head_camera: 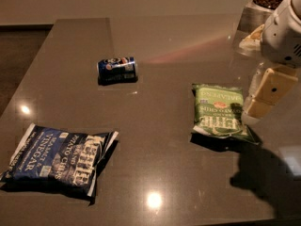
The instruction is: Move blue chip bag near pepsi can
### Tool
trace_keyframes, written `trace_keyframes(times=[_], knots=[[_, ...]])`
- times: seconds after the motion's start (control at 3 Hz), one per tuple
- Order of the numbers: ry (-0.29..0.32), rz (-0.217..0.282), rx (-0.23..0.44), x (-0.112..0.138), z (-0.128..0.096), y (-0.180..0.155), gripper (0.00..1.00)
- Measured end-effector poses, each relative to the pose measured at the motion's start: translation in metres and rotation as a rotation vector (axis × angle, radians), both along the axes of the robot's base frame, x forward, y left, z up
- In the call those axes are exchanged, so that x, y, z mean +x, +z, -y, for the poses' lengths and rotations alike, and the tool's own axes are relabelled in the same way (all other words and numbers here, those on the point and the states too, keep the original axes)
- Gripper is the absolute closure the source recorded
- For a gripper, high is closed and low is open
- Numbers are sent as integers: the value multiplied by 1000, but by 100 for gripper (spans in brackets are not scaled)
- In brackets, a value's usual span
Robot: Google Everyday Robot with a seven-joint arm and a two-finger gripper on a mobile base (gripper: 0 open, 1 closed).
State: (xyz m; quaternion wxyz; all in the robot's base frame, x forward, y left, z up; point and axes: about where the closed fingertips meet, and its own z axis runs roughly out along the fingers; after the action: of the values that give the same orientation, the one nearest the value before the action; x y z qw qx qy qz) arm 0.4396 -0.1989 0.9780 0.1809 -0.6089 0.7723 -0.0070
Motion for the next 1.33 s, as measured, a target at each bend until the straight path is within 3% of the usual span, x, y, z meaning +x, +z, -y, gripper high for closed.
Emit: trace_keyframes(times=[0.33,0.67,1.33], knots=[[60,-13,100,-2,-37,-3,0],[135,-25,163,-11,-90,-7,0],[258,-82,201,-40,-201,-36,0]])
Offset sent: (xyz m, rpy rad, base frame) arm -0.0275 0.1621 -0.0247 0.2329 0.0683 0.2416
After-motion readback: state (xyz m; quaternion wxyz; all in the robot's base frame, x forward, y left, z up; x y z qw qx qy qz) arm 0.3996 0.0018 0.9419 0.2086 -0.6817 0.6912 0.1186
